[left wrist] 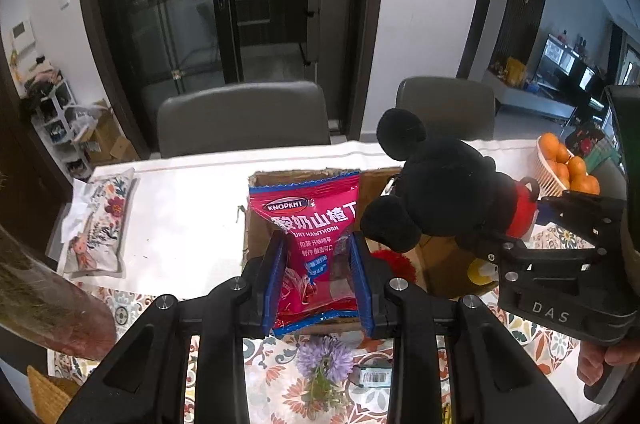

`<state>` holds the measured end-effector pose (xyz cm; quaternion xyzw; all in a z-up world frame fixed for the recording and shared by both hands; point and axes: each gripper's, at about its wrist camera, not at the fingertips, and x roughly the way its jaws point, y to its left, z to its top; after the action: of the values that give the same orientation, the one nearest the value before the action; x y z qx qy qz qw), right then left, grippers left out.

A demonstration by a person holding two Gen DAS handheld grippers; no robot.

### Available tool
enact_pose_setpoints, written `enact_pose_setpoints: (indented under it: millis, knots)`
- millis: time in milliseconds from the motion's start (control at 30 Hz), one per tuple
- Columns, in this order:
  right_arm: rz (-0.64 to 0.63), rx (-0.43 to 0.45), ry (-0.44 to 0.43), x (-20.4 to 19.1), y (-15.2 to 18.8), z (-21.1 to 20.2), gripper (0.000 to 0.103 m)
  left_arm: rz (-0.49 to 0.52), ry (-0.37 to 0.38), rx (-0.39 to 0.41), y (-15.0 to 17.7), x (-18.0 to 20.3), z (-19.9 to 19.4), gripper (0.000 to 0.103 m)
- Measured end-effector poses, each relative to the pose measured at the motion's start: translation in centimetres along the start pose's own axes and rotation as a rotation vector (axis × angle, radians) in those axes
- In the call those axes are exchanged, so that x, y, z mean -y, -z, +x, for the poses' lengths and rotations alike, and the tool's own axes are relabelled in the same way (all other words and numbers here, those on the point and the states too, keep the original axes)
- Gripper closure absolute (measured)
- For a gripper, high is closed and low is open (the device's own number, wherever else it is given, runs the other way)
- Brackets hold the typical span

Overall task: Organize soft objects
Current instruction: 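Lift the snack bag and Mickey plush and carry both over the box, then open both tools to drop the items into the box and withdraw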

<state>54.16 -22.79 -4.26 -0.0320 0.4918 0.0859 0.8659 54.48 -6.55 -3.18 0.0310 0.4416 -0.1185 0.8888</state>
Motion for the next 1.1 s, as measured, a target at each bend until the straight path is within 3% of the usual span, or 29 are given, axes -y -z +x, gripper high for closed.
enact_pose_setpoints:
  millis: [133,200,300,567,1100]
  knots:
    - [-0.01,-0.045,-0.018,0.3,-0.5,2.0,0.048,-0.014,0.019,-0.051,-0.3,-0.1,1.9,0.071]
    - [-0.007,-0.065,-0.013,0.6,-0.6,2.8,0.039,-0.02,0.024,-0.075,-0.3,0.0,2.8,0.069]
    - [-0.005,-0.051,0.007,0.8,-0.6,3.1,0.023,-0.005,0.024,-0.095,-0.2,0.2,3.6,0.05]
    - [0.04,0.005,0.071,1.4,-0.3,1.4,0.022,0.012,-0.028,-0.058,0.1,0.2,2.3,0.045]
    - [0.093,0.148,0.111,0.7,4.3,-7.0,0.022,0.025,-0.037,0.047,3.5,1.6,-5.5,0.034]
